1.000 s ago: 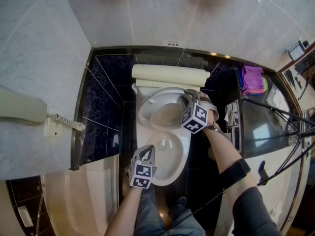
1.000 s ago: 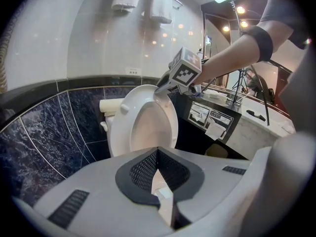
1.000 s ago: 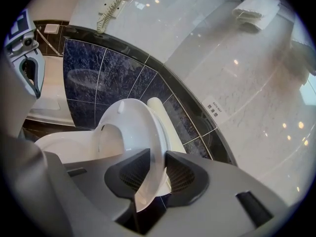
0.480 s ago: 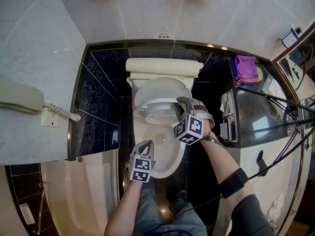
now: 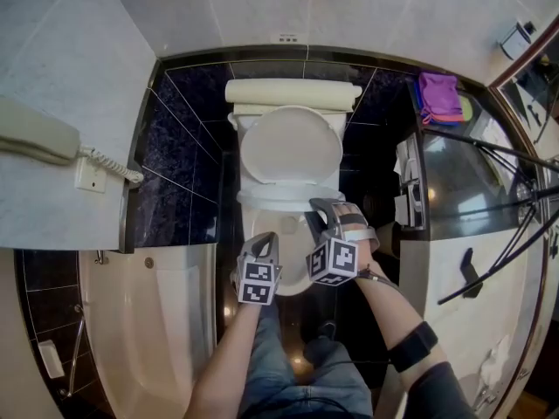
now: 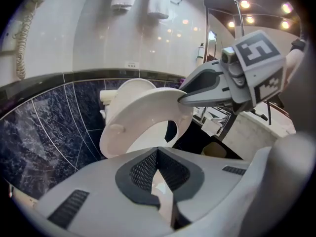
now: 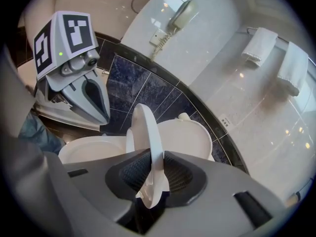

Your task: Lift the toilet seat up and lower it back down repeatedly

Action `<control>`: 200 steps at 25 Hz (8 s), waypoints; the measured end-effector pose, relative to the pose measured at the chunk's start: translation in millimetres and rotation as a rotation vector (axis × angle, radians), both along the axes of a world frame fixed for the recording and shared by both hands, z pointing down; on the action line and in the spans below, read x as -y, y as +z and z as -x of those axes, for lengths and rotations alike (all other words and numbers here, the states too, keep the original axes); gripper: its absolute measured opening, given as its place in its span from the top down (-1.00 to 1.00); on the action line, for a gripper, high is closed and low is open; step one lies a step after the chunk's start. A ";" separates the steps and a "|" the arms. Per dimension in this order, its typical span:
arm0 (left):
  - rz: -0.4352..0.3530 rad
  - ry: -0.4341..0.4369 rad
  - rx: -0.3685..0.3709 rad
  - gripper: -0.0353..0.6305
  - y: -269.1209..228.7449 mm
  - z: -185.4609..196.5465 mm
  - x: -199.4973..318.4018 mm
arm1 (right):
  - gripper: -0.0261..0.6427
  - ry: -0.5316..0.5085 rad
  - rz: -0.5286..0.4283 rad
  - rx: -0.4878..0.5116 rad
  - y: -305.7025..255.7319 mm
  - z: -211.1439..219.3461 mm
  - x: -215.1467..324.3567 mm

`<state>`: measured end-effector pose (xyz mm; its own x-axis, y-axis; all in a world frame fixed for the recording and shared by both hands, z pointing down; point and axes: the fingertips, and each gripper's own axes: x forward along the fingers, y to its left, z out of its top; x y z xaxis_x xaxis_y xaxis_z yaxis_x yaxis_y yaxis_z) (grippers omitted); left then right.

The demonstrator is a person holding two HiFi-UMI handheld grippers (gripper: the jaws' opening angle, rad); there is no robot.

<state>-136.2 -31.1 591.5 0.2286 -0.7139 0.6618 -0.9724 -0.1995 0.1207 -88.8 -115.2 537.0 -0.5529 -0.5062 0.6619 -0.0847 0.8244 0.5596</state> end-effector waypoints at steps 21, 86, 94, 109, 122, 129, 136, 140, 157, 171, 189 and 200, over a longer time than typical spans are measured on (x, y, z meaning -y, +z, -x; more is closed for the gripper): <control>0.083 -0.095 -0.015 0.89 52.1 -22.1 -79.5 | 0.63 -0.145 0.108 -0.079 66.4 -39.8 -153.5; 0.033 -0.004 0.032 0.89 17.3 -27.7 -160.4 | 0.86 0.483 0.494 0.392 45.1 -124.5 -143.0; -0.140 -0.063 0.057 0.89 -146.7 -1.9 -158.8 | 0.86 0.463 0.480 0.541 -97.9 -131.2 -149.0; -0.260 -0.071 0.040 0.89 -254.3 13.8 -198.3 | 0.86 0.554 0.437 0.646 -171.3 -189.5 -179.9; -0.285 -0.099 0.052 0.89 -256.9 11.9 -213.0 | 0.86 0.515 0.434 0.628 -172.8 -185.1 -191.0; -0.296 -0.059 0.074 0.89 -255.3 4.3 -199.6 | 0.85 0.524 0.455 0.628 -163.6 -184.0 -181.2; -0.278 0.024 0.114 0.89 -237.7 -5.8 -170.5 | 0.76 0.619 0.536 0.642 -123.4 -181.8 -163.5; -0.238 0.094 0.129 0.89 -211.8 -14.4 -153.3 | 0.58 0.724 0.646 0.654 -71.3 -183.3 -156.6; -0.165 0.235 0.204 0.89 -19.8 -27.6 -112.5 | 0.27 1.078 0.997 0.622 228.1 -183.2 -173.5; -0.100 0.155 0.188 0.89 85.5 -23.7 -116.0 | 0.27 1.256 1.240 0.803 385.1 -173.9 -171.1; -0.035 0.135 0.179 0.89 128.5 -7.7 -116.8 | 0.51 1.300 1.362 0.855 421.4 -158.2 -165.9; 0.001 0.117 0.155 0.89 134.9 -10.4 -140.6 | 0.55 1.304 1.390 0.903 386.5 -160.4 -164.3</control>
<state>-125.8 109.5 726.3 0.2052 -0.6880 0.6961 -0.9497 -0.3119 -0.0283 71.7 49.1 923.4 -0.6784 -0.3009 0.6703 -0.6490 -0.1823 -0.7387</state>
